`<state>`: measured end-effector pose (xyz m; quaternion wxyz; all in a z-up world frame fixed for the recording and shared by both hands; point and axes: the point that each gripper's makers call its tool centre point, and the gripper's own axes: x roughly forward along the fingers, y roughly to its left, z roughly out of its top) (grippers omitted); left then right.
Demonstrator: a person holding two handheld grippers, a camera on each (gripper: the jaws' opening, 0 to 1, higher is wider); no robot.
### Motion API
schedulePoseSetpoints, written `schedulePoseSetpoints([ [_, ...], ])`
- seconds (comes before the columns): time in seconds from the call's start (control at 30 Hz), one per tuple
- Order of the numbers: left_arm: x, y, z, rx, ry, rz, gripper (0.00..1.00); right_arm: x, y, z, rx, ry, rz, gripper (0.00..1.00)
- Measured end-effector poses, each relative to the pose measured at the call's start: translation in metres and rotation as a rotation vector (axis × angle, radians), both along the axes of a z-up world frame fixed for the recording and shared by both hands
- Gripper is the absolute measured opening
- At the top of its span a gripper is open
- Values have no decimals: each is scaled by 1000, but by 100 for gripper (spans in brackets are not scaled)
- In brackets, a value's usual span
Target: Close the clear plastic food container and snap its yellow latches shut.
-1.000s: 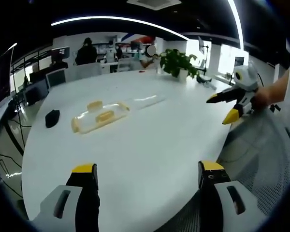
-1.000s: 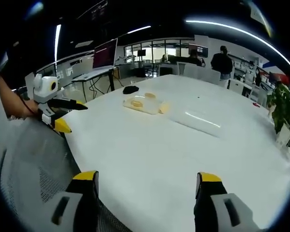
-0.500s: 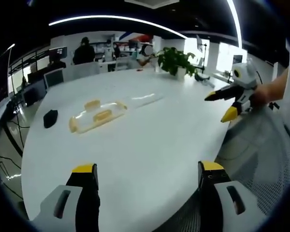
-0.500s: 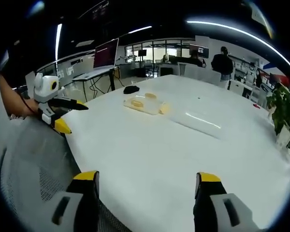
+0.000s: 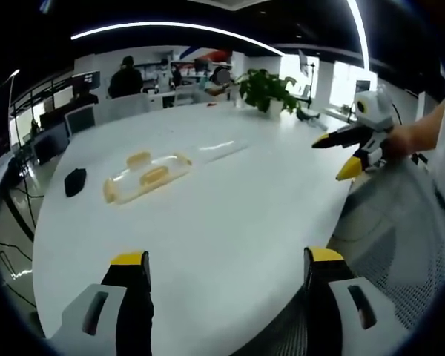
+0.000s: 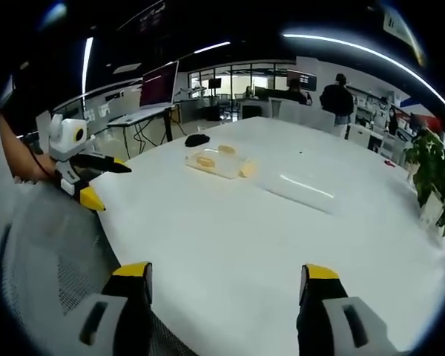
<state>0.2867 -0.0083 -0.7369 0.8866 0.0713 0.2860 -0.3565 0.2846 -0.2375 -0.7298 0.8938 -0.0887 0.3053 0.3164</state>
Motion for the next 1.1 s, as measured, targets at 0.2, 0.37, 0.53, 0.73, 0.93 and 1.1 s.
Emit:
schedulePoseSetpoints([
  [0.2,-1,-3,1,3,-7,-19,83,0,-2,-1,4,4,-8,81],
  [0.37,0,0,0,5,-5,-6,82,0,-1,-2,9,11,-10,81],
  [0.53,0,2,-1,19,-1,-1,81,0,-2,-2,20,24,-18,81],
  [0.73,4,6,-1,20,-7,24,81,4,0,12,-18,-63,25,70],
  [0.93,4,9,-1,45,-11,39,81,-4,9,5,-15,-21,71,75],
  [1.1,6,13,-1,63,-20,59,81,-7,16,7,11,-16,104,74],
])
